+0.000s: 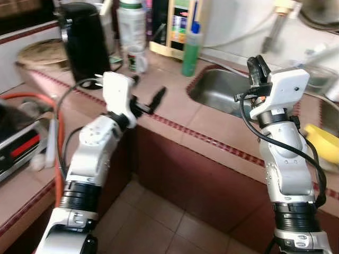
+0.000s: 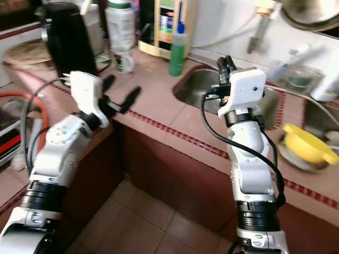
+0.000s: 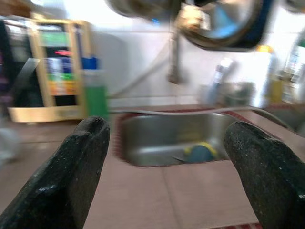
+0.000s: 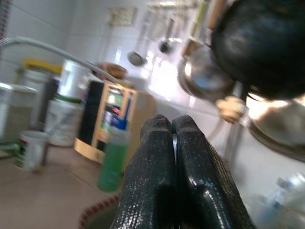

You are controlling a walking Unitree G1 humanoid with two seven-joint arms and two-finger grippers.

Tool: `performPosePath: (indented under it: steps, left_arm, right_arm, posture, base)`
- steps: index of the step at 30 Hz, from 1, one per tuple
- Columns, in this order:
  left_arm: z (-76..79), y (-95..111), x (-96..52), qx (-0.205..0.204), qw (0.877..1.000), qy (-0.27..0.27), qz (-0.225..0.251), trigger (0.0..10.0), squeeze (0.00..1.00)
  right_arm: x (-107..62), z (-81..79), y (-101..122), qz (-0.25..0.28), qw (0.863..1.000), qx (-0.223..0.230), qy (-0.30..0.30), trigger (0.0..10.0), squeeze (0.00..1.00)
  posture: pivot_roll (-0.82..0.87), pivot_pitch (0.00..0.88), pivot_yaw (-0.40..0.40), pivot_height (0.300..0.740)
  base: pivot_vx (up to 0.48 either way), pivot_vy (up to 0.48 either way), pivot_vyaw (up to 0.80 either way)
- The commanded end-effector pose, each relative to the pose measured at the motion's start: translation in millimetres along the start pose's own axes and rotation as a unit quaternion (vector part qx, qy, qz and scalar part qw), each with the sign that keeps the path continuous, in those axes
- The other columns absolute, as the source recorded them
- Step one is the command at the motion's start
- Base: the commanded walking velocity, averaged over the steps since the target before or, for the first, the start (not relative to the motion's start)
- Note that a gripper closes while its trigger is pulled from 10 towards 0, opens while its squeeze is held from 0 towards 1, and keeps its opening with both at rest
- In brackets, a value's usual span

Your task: Kitchen organization

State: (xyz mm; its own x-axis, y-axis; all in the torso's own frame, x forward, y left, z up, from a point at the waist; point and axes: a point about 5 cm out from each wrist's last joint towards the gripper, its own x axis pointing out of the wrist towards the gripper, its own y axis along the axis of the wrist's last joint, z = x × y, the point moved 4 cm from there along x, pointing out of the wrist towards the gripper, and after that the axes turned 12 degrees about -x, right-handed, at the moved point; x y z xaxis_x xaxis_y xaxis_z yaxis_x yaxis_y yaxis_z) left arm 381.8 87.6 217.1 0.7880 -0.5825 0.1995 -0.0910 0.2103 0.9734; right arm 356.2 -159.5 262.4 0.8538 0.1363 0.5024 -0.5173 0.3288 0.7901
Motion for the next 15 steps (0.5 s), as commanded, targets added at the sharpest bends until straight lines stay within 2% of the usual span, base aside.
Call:
performPosePath:
  steps: [1, 9, 15]
  left_arm:
    - [1.1, 6.9, 4.4, 0.023, 1.000, -0.009, 0.003, 10.0, 0.00]
    - [4.2, 7.4, 9.2, 0.013, 1.000, -0.020, 0.009, 10.0, 0.00]
    - [4.2, 10.3, 10.2, 0.014, 1.000, -0.019, 0.019, 10.0, 0.00]
  right_arm:
    - [1.7, 3.2, 3.7, 0.004, 1.000, -0.001, -0.006, 10.0, 0.00]
    - [0.7, 2.0, 4.0, 0.003, 1.000, -0.002, -0.006, 10.0, 0.00]
    - [1.4, 1.5, 5.1, 0.006, 1.000, -0.005, -0.004, 10.0, 0.00]
  posture:
    - [0.03, 0.000, -0.024, 0.740]
    - [0.02, 0.000, -0.018, 0.740]
    - [0.02, 0.000, -0.023, 0.740]
  base:
    - [0.000, 0.000, -0.73]
    - [0.000, 0.000, -0.71]
    - [0.379, 0.000, -0.71]
